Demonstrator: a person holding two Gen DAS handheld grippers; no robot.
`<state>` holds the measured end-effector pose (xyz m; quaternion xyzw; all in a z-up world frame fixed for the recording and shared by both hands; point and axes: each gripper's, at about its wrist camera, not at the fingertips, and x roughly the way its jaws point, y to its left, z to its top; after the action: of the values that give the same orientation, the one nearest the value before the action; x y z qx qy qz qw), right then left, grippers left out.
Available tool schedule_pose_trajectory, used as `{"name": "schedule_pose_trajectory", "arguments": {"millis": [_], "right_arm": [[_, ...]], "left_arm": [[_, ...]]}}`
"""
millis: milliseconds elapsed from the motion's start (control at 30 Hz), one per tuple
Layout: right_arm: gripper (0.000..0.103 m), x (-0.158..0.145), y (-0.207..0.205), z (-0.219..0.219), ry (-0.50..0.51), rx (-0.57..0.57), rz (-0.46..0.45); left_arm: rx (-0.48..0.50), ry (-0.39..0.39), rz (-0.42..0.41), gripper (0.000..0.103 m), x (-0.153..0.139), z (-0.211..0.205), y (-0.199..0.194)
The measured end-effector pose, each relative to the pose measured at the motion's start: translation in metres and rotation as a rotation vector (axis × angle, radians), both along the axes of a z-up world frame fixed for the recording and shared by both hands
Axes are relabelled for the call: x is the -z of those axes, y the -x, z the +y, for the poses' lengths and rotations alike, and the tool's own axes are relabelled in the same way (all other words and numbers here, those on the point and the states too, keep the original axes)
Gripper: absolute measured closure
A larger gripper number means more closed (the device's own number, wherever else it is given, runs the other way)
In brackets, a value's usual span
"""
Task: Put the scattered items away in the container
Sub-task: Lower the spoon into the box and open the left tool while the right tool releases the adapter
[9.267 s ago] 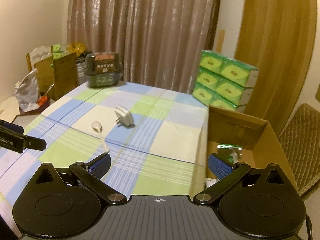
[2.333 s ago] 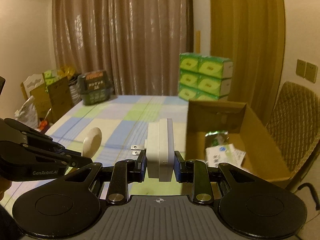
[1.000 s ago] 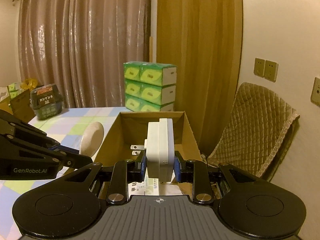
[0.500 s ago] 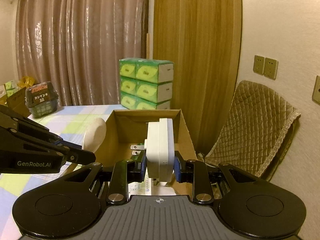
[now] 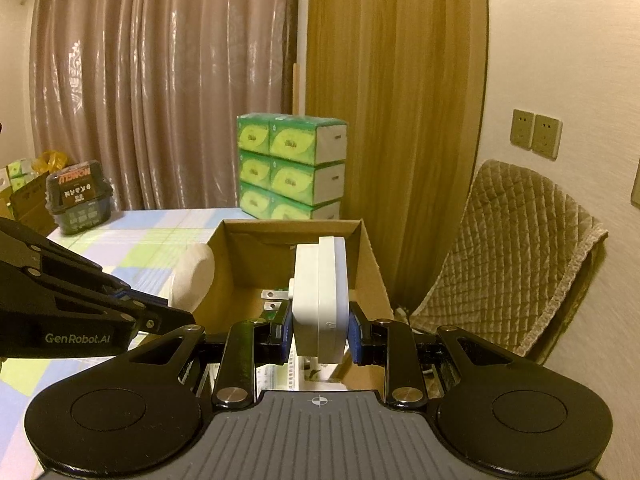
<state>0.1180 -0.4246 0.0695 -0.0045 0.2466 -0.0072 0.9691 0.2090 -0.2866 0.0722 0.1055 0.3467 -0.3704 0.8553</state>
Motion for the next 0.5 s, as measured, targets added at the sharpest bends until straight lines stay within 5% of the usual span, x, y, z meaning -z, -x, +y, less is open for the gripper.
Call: {"name": "schedule_pose_trajectory", "arguments": {"millis": [500], "right_arm": [[0.079, 0.007, -0.011, -0.003, 0.001, 0.001, 0.010]], "left_arm": [[-0.015, 0.007, 0.018, 0.102, 0.009, -0.004, -0.014]]}}
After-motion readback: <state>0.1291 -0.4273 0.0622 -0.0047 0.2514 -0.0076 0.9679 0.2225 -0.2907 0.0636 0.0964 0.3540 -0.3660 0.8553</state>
